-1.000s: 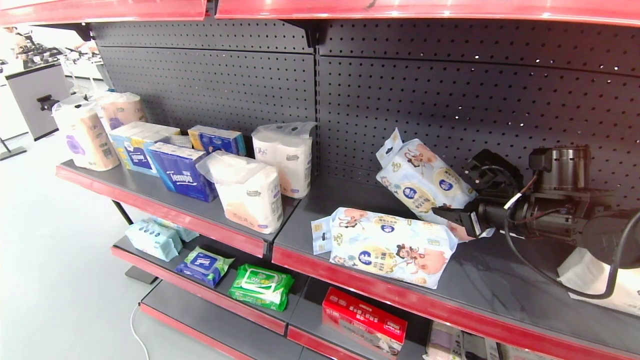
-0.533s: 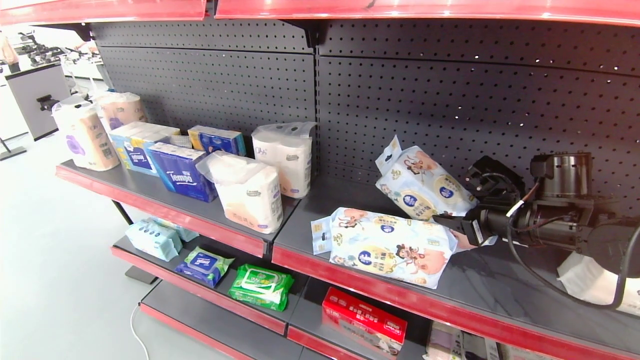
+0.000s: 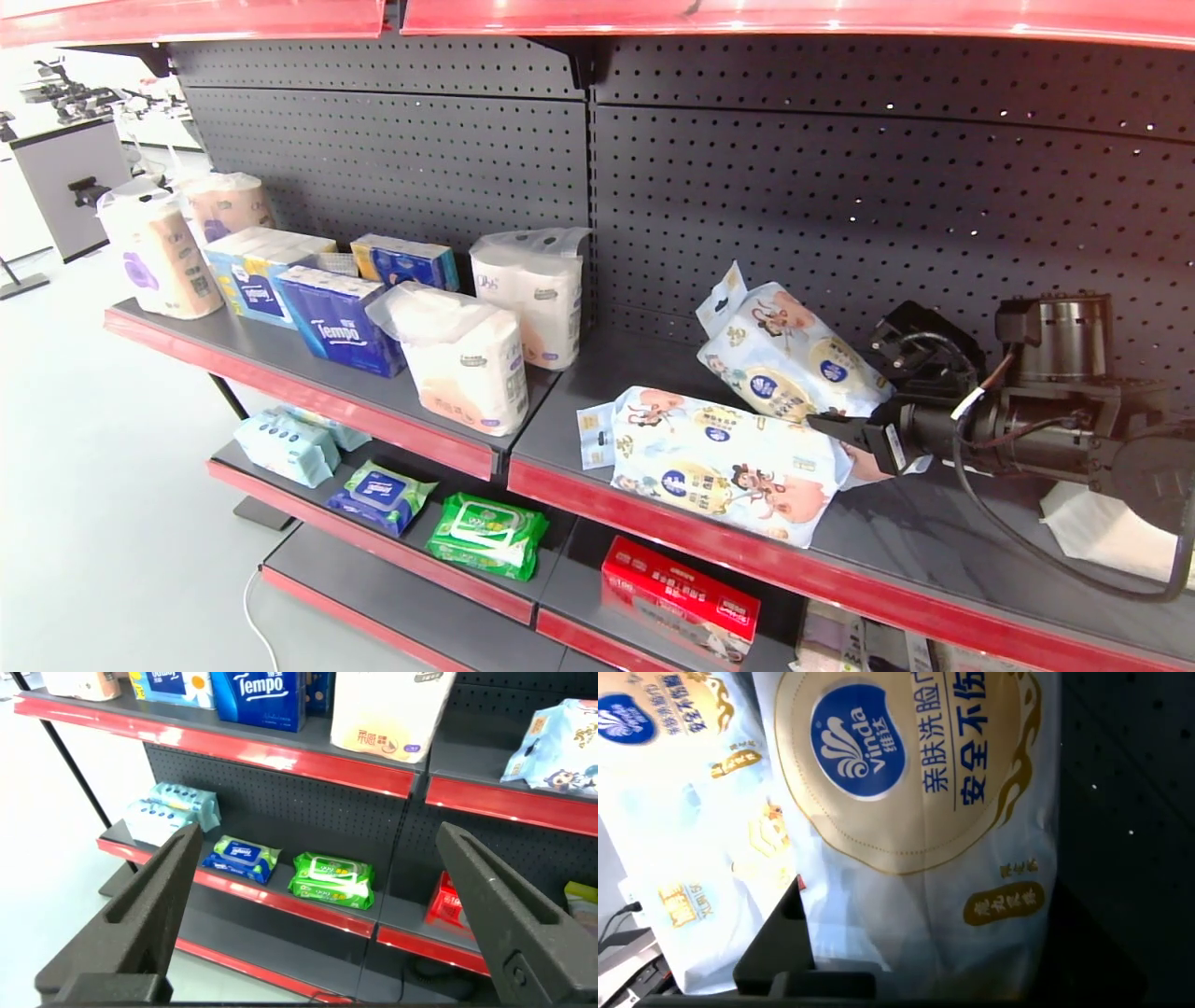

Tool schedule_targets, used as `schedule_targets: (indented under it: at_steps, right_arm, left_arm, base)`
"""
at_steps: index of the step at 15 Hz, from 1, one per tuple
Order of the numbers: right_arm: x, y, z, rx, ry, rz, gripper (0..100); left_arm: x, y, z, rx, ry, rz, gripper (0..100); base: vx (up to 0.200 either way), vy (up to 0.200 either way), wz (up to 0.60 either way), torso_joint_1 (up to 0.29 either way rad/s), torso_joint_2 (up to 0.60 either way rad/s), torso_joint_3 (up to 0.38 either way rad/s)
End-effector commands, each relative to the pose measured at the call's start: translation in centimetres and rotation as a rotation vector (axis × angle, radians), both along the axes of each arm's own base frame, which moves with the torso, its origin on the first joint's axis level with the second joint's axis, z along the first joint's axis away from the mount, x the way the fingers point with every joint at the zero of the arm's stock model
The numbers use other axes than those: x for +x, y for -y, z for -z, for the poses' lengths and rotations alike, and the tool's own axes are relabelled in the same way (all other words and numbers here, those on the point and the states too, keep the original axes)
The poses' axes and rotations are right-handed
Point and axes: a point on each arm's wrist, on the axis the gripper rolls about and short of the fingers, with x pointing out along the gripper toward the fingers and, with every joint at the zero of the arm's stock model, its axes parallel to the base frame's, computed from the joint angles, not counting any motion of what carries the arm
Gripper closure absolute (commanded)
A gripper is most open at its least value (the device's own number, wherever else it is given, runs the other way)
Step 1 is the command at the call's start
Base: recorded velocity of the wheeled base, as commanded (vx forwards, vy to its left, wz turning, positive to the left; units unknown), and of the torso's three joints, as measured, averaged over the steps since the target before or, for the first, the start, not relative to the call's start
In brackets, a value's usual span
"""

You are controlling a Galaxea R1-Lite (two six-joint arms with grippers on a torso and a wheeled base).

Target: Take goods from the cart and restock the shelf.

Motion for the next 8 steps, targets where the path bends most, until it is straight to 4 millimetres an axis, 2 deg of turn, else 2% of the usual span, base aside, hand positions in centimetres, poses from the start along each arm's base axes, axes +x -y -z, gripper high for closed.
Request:
schedule_targets:
  at_steps: [1, 8]
  right_arm:
    - [-0.1, -0.2, -0.2, 0.002, 0.007, -0.007, 100]
    - [4.2, 0.2, -0.3, -0.027, 0.058, -0.002, 100]
  left_arm:
    - [0.0, 0.0, 0.0, 0.000, -0.001, 0.000, 0]
    - [0.0, 0.0, 0.0, 0.000, -0.001, 0.000, 0]
  base:
    - [0.000, 0.000, 0.00, 0.000, 0.00, 0.000]
    - [0.000, 0.000, 0.00, 0.000, 0.00, 0.000]
